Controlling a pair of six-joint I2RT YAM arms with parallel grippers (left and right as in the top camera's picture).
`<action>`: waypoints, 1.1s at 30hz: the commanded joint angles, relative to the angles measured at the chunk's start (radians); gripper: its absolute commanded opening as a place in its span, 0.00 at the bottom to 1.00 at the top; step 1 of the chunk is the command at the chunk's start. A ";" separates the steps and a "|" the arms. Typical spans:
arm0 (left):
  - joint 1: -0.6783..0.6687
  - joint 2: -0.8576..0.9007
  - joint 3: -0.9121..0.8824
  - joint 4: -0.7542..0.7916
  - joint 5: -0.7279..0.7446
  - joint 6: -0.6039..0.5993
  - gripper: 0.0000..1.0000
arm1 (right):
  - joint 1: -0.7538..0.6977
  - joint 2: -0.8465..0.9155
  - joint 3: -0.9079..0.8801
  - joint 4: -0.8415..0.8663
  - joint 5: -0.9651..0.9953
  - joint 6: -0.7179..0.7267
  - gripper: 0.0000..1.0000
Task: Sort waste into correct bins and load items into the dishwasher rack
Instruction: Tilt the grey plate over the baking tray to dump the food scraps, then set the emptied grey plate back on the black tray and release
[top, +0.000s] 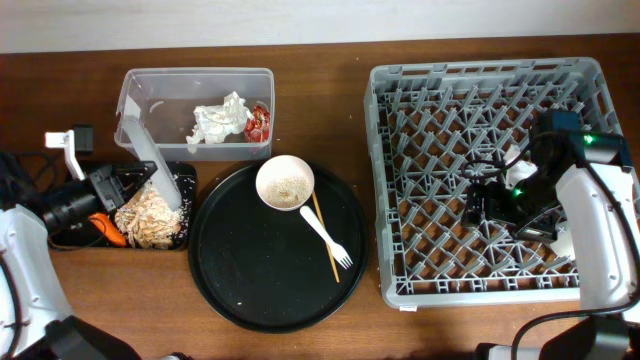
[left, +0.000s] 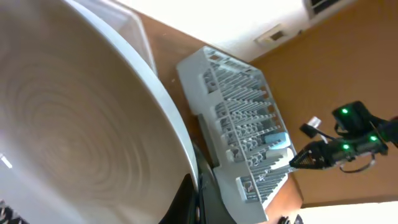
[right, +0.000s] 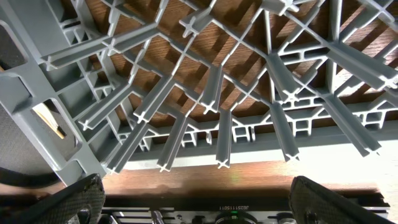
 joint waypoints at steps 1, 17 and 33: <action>0.006 -0.013 -0.006 -0.039 0.151 0.126 0.00 | 0.006 -0.002 0.002 -0.003 0.021 -0.011 0.99; -0.551 -0.109 -0.014 -0.217 -0.461 -0.006 0.00 | 0.006 -0.002 0.002 -0.004 0.021 -0.010 0.98; -1.118 -0.097 -0.278 0.101 -0.850 -0.435 0.18 | 0.006 -0.002 0.002 -0.007 0.021 -0.010 0.99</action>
